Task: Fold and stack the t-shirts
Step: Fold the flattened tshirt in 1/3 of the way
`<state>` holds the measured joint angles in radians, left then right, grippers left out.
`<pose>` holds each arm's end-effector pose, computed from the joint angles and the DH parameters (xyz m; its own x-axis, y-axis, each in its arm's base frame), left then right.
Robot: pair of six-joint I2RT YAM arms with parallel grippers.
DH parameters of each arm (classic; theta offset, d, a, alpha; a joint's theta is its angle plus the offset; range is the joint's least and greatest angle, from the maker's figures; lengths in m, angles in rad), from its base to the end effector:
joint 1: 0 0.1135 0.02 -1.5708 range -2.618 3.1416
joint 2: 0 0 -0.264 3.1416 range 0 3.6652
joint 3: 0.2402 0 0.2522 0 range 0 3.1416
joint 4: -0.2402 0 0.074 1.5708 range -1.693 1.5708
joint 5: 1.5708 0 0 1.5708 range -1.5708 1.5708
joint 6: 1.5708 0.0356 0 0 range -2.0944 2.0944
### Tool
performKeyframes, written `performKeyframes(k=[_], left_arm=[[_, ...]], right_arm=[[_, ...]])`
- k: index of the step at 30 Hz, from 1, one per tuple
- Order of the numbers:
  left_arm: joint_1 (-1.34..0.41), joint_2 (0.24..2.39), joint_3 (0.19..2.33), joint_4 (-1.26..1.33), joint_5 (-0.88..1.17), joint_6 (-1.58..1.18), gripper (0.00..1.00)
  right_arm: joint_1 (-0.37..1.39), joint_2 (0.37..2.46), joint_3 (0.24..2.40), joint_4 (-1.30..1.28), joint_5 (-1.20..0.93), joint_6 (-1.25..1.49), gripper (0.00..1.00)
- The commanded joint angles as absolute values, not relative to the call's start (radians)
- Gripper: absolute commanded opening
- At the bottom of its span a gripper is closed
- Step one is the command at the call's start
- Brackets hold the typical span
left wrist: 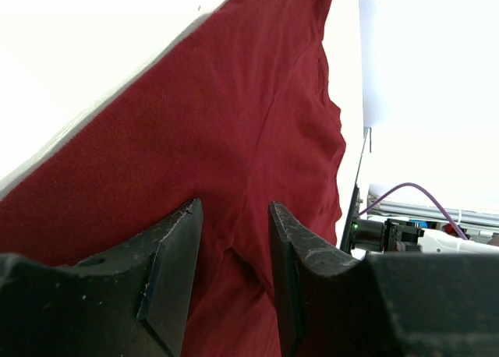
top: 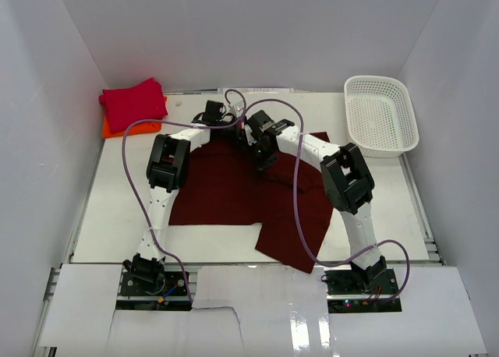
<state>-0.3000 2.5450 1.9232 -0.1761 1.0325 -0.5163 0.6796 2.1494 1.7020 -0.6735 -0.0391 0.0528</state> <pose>0.5039 -0.1879 0.1019 -0.9523 0.0297 -0.3038 0.2922 0.3763 -0.8792 0.3560 0.2894 0.1840 -0.7333 -0.5247 -0.4324 -0.6034 0.7954 0.0581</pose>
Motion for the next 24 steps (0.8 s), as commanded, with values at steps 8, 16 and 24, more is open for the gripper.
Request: performKeyframes(k=[8, 16, 24], left_arm=[[-0.282, 2.5, 1.908, -0.199, 1.0, -0.489, 0.51], [-0.281, 2.5, 1.907, -0.199, 1.0, -0.491, 0.51], [-0.282, 2.502, 1.907, -0.199, 0.999, -0.488, 0.51]], right_arm=[[0.67, 2.209, 1.832, -0.863, -0.304, 0.057, 0.26], [0.66, 2.201, 1.786, -0.896, -0.19, 0.074, 0.69], [0.514, 2.04, 1.795, -0.83, -0.107, 0.11, 0.68]])
